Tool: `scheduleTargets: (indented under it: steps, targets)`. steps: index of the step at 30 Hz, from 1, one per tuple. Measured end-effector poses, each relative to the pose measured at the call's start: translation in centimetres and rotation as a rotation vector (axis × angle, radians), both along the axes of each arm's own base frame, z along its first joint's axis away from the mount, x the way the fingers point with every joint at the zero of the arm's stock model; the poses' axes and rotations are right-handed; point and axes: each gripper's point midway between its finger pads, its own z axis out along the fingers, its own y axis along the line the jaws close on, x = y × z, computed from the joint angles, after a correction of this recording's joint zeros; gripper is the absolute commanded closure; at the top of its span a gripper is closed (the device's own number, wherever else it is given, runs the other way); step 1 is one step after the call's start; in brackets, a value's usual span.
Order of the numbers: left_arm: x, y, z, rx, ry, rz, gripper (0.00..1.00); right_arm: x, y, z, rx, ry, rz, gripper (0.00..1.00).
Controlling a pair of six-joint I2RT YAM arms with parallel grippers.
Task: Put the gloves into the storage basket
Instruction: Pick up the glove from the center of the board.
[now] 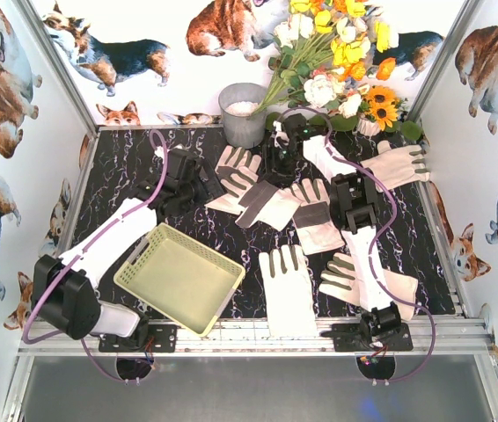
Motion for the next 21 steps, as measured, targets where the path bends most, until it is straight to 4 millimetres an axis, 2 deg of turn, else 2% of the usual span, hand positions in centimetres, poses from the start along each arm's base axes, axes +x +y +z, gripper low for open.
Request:
scheduleTargets:
  steps: [5, 9, 13, 21]
  targets:
    - [-0.3, -0.4, 0.9, -0.033, -0.018, 0.012, 0.00, -0.8, 0.4, -0.7, 0.018, 0.032, 0.013, 0.61]
    - [-1.4, 0.1, 1.6, -0.041, -0.029, 0.012, 0.00, -2.1, 0.5, -1.1, 0.028, 0.053, 0.026, 0.78]
    - [-2.4, 0.6, 2.1, -0.039, -0.031, 0.009, 0.00, -4.2, 0.1, -1.7, 0.005, 0.081, 0.034, 1.00]
    - [-3.2, 0.2, 1.9, -0.032, -0.015, -0.025, 0.00, -9.1, -2.2, -1.2, -0.064, 0.085, -0.001, 1.00]
